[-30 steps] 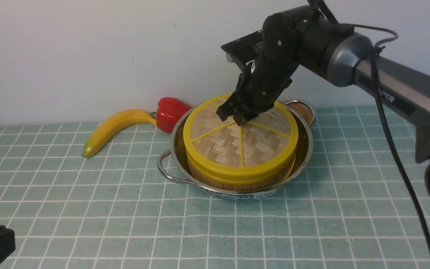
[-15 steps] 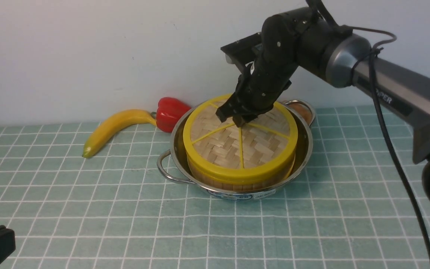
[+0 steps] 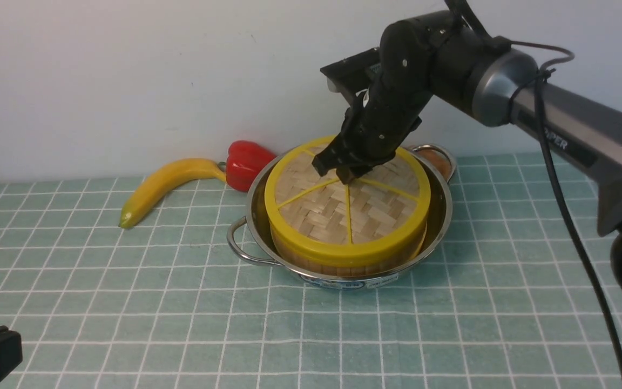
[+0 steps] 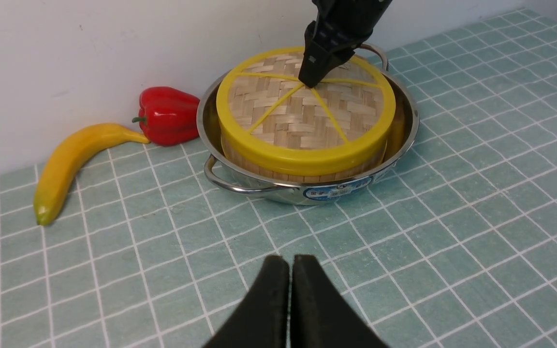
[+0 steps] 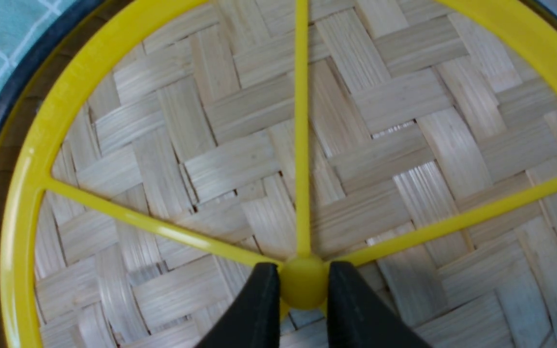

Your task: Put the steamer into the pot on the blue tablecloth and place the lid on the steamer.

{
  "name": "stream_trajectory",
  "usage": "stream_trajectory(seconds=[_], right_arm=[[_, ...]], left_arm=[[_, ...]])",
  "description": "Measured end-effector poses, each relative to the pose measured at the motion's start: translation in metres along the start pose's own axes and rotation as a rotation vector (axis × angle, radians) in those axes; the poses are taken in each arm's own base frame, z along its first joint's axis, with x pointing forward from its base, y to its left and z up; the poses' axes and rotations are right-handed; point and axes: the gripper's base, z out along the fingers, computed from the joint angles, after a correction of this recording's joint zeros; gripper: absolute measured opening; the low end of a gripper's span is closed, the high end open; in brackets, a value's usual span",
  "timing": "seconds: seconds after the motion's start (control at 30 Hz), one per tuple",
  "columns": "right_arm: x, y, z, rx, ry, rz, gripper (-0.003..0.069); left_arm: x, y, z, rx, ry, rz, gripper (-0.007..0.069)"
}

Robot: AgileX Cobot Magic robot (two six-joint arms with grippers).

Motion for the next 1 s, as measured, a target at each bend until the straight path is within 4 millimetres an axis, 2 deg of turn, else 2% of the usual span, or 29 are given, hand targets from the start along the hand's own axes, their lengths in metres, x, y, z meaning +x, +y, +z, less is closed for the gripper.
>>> stream_trajectory(seconds=[0.13, 0.2, 0.23, 0.27, 0.33, 0.47, 0.57, 0.67, 0.73, 0.83, 0.9, 0.97, 1.0], right_arm=[[-0.001, 0.002, -0.004, -0.016, -0.006, 0.008, 0.0253], [-0.004, 0.004, -0.014, -0.028, -0.032, 0.012, 0.0355], [-0.004, 0.004, -0.015, -0.029, -0.035, 0.012, 0.0363], [-0.007, 0.005, -0.025, -0.032, -0.058, 0.012, 0.0421], [-0.012, 0.007, -0.049, -0.039, -0.099, 0.009, 0.0477], [-0.018, 0.013, -0.115, -0.049, -0.198, -0.01, 0.055], [-0.016, 0.017, -0.187, -0.039, -0.331, -0.03, 0.0568], [-0.003, 0.018, -0.256, 0.007, -0.461, -0.053, 0.0567], [0.012, 0.017, -0.301, 0.043, -0.543, -0.058, 0.0557], [0.05, 0.016, -0.366, 0.086, -0.653, -0.044, 0.0521], [0.067, 0.016, -0.384, 0.094, -0.675, -0.037, 0.0496], [0.109, 0.016, -0.415, 0.095, -0.709, -0.026, 0.044], [0.112, 0.016, -0.415, 0.095, -0.709, -0.026, 0.0435]], left_arm=[[0.0, 0.0, 0.0, 0.0, 0.0, 0.0, 0.0002], [0.0, 0.0, 0.0, 0.0, 0.0, 0.0, 0.0002], [0.0, 0.0, 0.0, 0.0, 0.0, 0.0, 0.0002], [0.0, 0.0, 0.0, 0.0, 0.0, 0.0, 0.0002], [0.0, 0.0, 0.0, 0.0, 0.0, 0.0, 0.0002], [0.0, 0.0, 0.0, -0.001, -0.003, 0.004, 0.0002], [-0.004, 0.001, 0.0, -0.012, -0.046, 0.032, 0.0002], [-0.01, 0.003, -0.001, -0.042, -0.105, 0.078, 0.0002], [-0.014, 0.006, -0.001, -0.079, -0.151, 0.124, 0.0002], [-0.019, 0.011, -0.002, -0.138, -0.195, 0.186, 0.0002], [-0.02, 0.013, 0.0, -0.159, -0.193, 0.21, 0.0002], [-0.022, 0.016, 0.006, -0.175, -0.171, 0.229, 0.0004], [-0.022, 0.016, 0.007, -0.175, -0.168, 0.229, 0.0006]])
